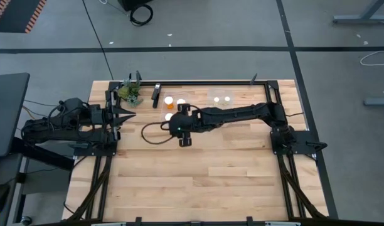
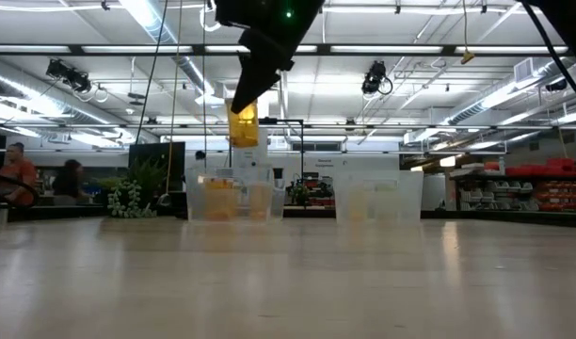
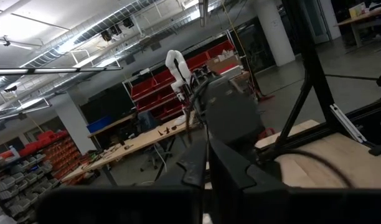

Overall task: Pick and place medicine bottles into bin by pill shape (circle, oval)
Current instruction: Put the big orange pill bottle in the left transparent bin

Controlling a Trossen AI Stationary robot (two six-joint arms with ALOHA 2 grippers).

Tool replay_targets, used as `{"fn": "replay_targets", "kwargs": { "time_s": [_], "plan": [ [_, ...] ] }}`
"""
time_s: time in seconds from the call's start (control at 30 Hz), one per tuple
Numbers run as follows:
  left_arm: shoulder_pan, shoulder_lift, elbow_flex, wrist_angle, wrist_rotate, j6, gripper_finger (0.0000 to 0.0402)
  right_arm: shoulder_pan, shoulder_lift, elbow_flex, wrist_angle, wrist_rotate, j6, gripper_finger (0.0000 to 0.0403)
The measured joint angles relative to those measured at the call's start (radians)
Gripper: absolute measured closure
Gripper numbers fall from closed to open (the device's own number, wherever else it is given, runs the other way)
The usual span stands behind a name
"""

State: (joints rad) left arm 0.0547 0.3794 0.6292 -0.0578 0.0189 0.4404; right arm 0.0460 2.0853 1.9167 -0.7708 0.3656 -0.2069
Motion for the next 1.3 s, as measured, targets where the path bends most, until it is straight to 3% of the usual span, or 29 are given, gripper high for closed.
{"fn": "replay_targets", "kwargs": {
  "time_s": [0.53, 1.3],
  "plan": [
    [0.000, 0.000, 0.000, -0.005, 0.000, 0.000, 0.0378, -0.117, 0.000, 0.000, -0.002, -0.010, 0.000, 0.0175],
    [0.000, 0.000, 0.000, -0.006, 0.000, 0.000, 0.0372, -0.226, 0.001, -0.019, 0.009, -0.181, 0.023, 0.0175]
  ]
}}
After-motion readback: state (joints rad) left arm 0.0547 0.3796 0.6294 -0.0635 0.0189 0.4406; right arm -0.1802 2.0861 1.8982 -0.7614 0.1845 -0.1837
